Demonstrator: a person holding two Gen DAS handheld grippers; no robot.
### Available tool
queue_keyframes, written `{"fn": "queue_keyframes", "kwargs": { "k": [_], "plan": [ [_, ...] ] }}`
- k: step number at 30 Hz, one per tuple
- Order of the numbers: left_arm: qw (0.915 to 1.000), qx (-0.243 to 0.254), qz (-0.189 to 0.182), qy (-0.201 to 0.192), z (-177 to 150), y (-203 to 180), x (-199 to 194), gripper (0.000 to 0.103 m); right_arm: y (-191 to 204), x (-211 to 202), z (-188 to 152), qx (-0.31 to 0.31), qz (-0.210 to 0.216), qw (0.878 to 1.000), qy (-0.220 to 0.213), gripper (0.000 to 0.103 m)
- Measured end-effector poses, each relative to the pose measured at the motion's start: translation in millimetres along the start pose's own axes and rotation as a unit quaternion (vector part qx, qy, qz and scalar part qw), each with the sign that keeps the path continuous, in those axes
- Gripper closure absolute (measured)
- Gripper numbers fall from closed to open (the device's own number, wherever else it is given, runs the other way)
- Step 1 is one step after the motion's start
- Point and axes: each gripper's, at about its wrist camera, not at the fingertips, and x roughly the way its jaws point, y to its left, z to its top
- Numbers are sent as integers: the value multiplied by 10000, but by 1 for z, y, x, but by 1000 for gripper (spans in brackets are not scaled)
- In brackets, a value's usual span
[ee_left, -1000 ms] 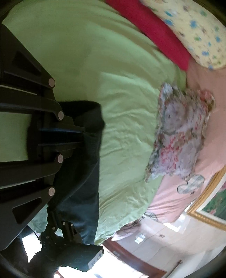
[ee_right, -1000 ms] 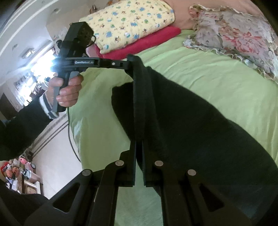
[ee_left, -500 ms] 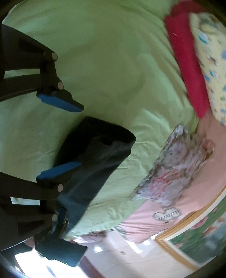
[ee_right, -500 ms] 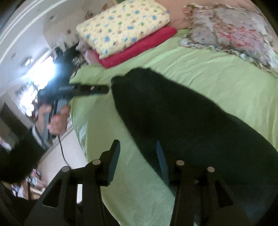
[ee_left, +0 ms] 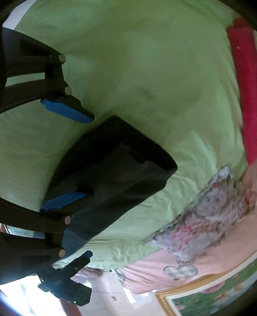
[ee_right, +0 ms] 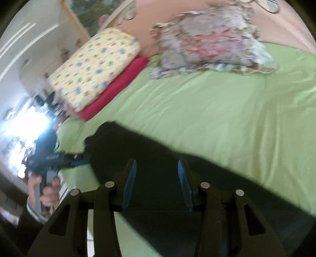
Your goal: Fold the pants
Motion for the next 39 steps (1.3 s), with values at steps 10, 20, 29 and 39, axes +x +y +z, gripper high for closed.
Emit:
{"fn": "queue_keyframes", "kwargs": {
  "k": [10,20,29,39],
  "plan": [
    [9993,-49,87,-359,-1,-3,17,38,-41,67,37,339,-339,9944,942,58],
    [9913,751,-19,-1083,-11,-14,-6,84,-3,85,10,-794,-461,9832,1577,88],
    [9831,1093,381,-1421,-13,7,-43,85,38,74,29,-1123,-718,9894,571,94],
    [9792,983,983,-1475,-20,27,-61,46,36,63,10,-603,-640,9955,344,65]
  ]
}}
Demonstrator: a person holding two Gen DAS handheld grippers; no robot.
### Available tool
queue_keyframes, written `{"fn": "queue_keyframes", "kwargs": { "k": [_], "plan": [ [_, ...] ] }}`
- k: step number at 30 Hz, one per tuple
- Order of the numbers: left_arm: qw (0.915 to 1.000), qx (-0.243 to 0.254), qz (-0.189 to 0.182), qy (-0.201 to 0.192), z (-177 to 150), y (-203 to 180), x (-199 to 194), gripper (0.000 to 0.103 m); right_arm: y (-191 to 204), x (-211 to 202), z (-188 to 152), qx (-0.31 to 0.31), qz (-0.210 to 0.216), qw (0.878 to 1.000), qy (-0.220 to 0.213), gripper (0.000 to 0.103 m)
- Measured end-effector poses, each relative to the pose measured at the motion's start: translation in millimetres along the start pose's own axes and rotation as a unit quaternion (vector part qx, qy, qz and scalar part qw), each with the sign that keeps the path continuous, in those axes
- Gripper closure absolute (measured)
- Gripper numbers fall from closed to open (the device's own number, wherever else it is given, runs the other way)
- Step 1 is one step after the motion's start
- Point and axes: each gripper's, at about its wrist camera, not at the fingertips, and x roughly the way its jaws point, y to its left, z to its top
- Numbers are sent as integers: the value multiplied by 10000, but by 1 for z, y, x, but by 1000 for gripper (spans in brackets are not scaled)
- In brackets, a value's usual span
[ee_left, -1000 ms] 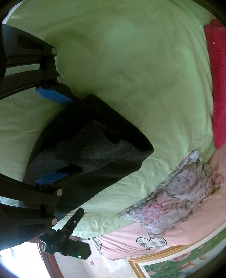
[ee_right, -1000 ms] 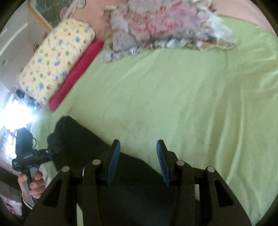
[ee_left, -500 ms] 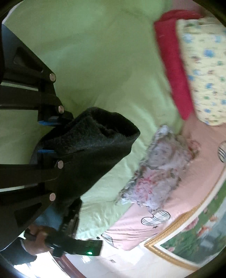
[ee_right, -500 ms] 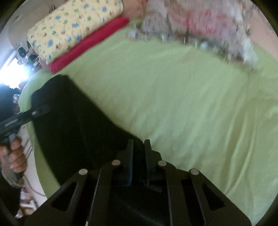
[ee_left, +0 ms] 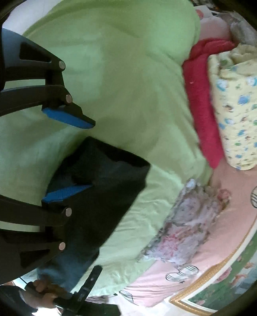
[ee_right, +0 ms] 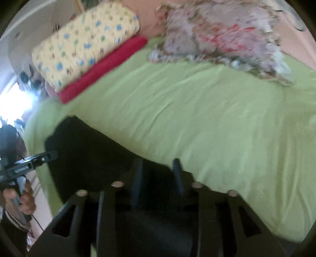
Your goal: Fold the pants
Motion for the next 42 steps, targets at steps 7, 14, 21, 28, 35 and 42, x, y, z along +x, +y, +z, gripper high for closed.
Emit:
{"fn": "queue_keyframes", "kwargs": {
  "k": [7,14,21,28,35,42],
  "plan": [
    [9989,266,-252,-291,11,-37,-29,45,-24,-72,-39,598,228,9969,-463,64],
    [9903,987,-976,59,4,-117,-15,43,-54,-124,-92,1212,-59,9901,-711,50],
    [9733,1641,-1553,398,-12,-201,7,40,-84,-185,-149,1947,-467,9723,-1203,50],
    [9473,2340,-2039,790,-36,-279,23,39,-117,-234,-199,2729,-1039,9445,-1506,45],
    [9218,2918,-2354,989,-53,-351,30,35,-154,-254,-239,3577,-1292,9091,-1697,45],
    [9012,3439,-2396,1107,-66,-399,40,32,-181,-257,-249,4039,-1292,8868,-1838,34]
  ]
}}
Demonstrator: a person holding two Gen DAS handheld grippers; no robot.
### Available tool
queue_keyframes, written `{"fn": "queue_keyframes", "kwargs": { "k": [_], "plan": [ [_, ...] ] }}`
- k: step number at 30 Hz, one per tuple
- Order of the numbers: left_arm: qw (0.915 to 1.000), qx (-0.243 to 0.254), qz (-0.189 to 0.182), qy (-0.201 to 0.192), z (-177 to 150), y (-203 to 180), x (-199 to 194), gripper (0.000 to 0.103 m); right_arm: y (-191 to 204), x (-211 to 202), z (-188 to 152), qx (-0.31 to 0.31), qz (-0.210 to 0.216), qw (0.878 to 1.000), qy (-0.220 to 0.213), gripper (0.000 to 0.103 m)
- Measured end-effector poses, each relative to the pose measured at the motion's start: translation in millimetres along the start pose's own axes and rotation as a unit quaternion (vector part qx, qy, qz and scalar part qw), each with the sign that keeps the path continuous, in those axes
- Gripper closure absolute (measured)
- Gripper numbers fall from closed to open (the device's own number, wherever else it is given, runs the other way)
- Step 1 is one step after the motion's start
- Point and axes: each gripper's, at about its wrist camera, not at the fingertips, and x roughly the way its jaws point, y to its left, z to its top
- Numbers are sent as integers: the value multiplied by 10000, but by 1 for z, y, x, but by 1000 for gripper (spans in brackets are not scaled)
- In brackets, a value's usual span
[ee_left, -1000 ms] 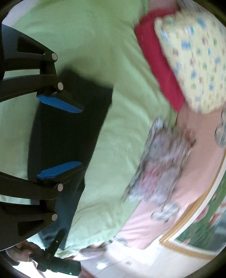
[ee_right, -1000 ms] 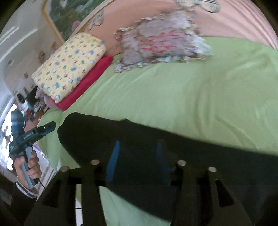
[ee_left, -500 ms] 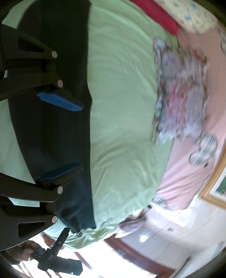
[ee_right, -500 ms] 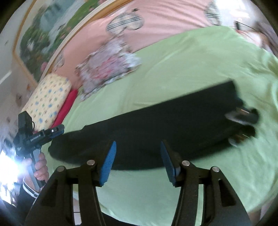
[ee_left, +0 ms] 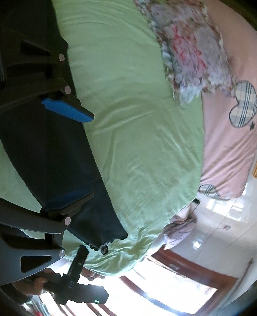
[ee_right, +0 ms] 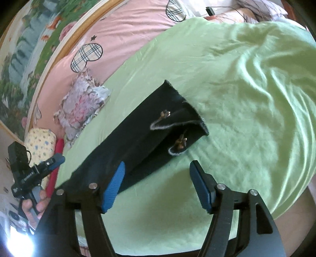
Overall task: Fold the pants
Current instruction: 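Grasp the leg cuffs of the pants with the right gripper, then lift the cuffs with the right gripper and fold them toward the waistband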
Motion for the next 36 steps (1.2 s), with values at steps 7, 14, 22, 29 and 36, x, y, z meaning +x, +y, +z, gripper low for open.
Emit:
{"fn": "queue_keyframes", "kwargs": {
  "k": [7,14,22,29,36],
  "plan": [
    [9980,519,-86,340,16,-30,33,31,-11,12,12,457,293,9985,-80,34],
    [9896,1214,-256,730,29,-72,69,30,-22,16,18,788,431,9954,-340,44],
    [9776,1601,-692,1174,44,-105,106,30,-46,11,13,663,392,9967,-273,87],
    [9628,1901,-1055,1605,57,-132,140,30,-54,6,11,623,565,9960,-296,89],
    [9473,1905,-1527,2073,62,-156,179,33,-57,5,7,570,727,9950,-370,89]
  ]
}}
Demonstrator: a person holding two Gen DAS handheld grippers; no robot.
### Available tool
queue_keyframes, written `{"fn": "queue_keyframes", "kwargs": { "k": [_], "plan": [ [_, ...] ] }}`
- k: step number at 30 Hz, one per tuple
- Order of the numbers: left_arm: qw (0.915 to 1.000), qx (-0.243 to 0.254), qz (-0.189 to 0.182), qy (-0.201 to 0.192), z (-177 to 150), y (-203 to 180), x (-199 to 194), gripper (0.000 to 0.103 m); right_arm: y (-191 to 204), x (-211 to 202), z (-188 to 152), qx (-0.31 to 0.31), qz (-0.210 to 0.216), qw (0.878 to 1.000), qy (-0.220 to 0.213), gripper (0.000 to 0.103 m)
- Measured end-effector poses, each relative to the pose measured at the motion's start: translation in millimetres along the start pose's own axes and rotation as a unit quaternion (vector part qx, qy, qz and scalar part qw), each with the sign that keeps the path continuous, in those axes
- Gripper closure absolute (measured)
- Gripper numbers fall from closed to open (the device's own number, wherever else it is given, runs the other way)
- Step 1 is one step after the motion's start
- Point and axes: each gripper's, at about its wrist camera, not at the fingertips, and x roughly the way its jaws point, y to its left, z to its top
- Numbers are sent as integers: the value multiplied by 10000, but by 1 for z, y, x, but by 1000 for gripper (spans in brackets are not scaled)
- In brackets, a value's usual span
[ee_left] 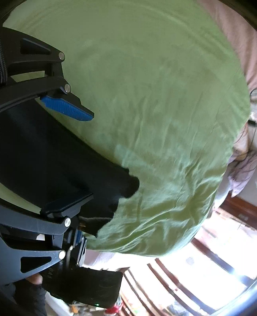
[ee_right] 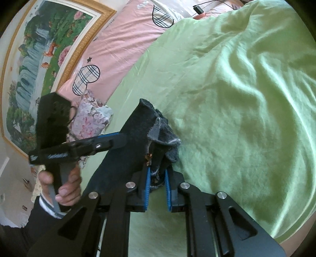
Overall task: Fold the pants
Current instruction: 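Lift the cuffs with the right gripper and fold them toward the waistband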
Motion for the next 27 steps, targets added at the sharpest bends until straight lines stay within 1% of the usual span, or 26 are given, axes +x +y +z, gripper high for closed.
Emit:
{"fn": "queue_keyframes", "kwargs": {
  "k": [1,3,5,7,8,9,10,12,16,20,22,25,27],
  "plan": [
    [9999,22,-78,92,2,-1,6,37,-1,-1,-1,-12,20,10000,-7,89],
    [9996,60,-159,217,5,-1,17,42,-2,-1,-2,-70,50,10000,-20,89],
    [9995,105,-222,208,7,-2,20,49,-3,-1,-3,-106,72,9999,-29,89],
    [9991,29,-366,222,10,1,20,68,-4,-1,-5,-151,77,9998,-51,89],
    [9987,-30,-462,216,12,2,19,75,-2,-1,-5,-182,62,9998,-56,89],
    [9984,-41,-532,203,13,2,18,86,-2,-1,-6,-205,46,9998,-60,89],
    [9983,-22,-555,176,13,0,17,88,-1,-2,-7,-220,31,9997,-63,89],
    [9989,101,-461,70,10,-5,13,90,0,-2,-7,-233,8,9997,-53,89],
    [9987,82,-481,-146,4,-8,3,92,7,-4,-6,-315,-96,9995,-17,89],
    [9971,176,-532,-513,-5,-13,-25,92,21,-8,-3,-470,-145,9988,-44,89],
    [9957,207,-571,-704,-9,-14,-39,92,29,-11,-1,-559,-100,9984,-66,89],
    [9920,156,-724,-1021,-18,-7,-66,92,44,-17,4,-701,67,9975,-105,89],
    [9897,115,-785,-1190,-24,-3,-81,92,56,-22,7,-788,383,9960,-181,89]
  ]
}}
